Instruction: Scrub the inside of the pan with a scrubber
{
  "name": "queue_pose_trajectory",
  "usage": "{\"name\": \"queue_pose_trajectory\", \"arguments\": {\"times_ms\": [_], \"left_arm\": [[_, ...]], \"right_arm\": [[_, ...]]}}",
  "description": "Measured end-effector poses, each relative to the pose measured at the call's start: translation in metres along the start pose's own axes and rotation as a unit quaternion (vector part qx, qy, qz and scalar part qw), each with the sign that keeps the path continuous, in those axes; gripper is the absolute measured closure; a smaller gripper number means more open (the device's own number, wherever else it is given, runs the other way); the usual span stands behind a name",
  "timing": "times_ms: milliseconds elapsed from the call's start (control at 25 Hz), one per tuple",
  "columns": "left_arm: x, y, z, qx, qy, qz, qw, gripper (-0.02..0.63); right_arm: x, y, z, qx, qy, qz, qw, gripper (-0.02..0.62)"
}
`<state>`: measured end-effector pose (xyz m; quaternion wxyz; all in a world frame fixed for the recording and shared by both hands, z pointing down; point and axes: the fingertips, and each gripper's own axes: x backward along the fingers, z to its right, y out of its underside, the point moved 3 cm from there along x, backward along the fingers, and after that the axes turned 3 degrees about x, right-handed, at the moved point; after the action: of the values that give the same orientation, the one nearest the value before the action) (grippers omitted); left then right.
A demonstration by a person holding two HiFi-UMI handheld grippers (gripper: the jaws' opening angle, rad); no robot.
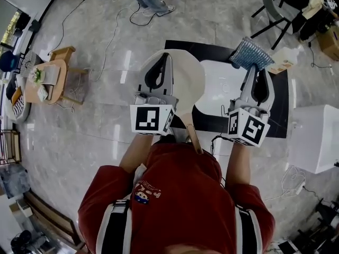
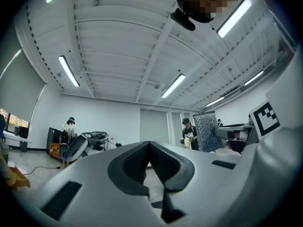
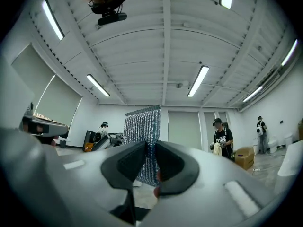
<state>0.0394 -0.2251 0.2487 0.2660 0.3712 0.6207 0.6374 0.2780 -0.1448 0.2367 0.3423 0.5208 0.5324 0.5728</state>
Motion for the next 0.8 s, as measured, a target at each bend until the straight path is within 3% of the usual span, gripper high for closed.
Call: {"name": "queue_pose_trajectory", "arguments": {"times_ms": [800], "left_arm": [[-0.0021,-0.0061,0.0077,-0.008,0.017,0.008,0.9998,0.601]], "right_arm": [[-0.0036,0.0005,-0.0076,0.014,-0.009,-0.007,1.000,0.512]]}}
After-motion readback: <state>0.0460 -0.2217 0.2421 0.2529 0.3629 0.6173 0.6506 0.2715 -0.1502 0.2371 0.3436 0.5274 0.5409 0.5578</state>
